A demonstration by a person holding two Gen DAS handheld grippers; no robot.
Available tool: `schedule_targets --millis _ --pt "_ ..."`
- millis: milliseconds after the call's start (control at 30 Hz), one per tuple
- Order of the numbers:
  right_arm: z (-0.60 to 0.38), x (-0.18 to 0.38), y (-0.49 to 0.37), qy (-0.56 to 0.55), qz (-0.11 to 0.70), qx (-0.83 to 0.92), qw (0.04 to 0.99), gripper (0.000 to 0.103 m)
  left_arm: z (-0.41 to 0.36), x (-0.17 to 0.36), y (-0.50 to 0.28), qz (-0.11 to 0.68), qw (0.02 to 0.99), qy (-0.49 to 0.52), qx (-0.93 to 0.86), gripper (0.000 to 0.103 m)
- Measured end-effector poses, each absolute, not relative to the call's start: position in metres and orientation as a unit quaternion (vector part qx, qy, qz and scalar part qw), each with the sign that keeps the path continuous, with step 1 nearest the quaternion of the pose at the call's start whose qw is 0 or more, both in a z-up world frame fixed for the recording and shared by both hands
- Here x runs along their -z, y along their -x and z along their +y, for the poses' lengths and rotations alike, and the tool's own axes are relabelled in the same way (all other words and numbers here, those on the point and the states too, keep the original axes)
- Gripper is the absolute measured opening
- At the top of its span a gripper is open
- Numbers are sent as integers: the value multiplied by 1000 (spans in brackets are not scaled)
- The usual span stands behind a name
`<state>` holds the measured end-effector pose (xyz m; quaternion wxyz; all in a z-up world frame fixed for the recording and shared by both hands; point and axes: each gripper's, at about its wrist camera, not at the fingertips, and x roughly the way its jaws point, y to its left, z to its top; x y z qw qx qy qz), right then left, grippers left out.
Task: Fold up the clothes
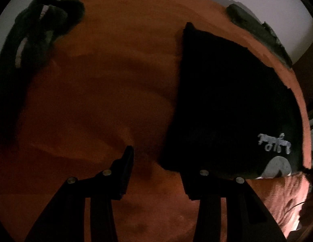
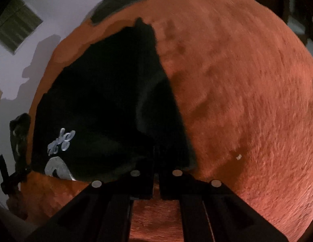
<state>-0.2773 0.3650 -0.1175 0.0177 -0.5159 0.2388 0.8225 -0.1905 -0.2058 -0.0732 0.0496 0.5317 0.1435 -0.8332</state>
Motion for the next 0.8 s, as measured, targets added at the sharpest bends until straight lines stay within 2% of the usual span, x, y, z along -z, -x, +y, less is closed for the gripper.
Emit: schedule_targets --millis 200,233,267,400,433,533,633,667,700,733,800 --pt "370 117 275 514 220 -828 36 0 -195 77 202 117 23 -546 829 45" --pt "369 117 276 516 218 -828 36 0 -195 80 204 116 23 -551 826 43" --pt "368 116 277 516 218 -827 37 0 -194 83 205 115 23 -556 823 35" --pt "367 114 277 518 225 -824 36 0 -205 60 203 96 20 -550 830 32" --pt "367 114 278 519 225 -824 35 0 -210 52 211 105 12 -542 833 32" --pt "366 115 279 519 227 -823 35 0 -227 62 220 147 -39 -570 807 50" --pt "366 116 280 518 230 -823 34 0 -244 78 226 190 -96 -605 767 50" --pt "366 115 280 518 231 -823 34 0 -249 84 228 204 -115 -616 752 46" --pt "367 115 279 518 232 -823 33 0 -253 87 228 215 -120 -618 747 36" --pt "366 115 278 518 232 -823 34 0 -255 88 226 223 -111 -609 753 8" --pt "364 115 275 516 233 -823 36 0 -261 81 218 223 -76 -582 778 8"
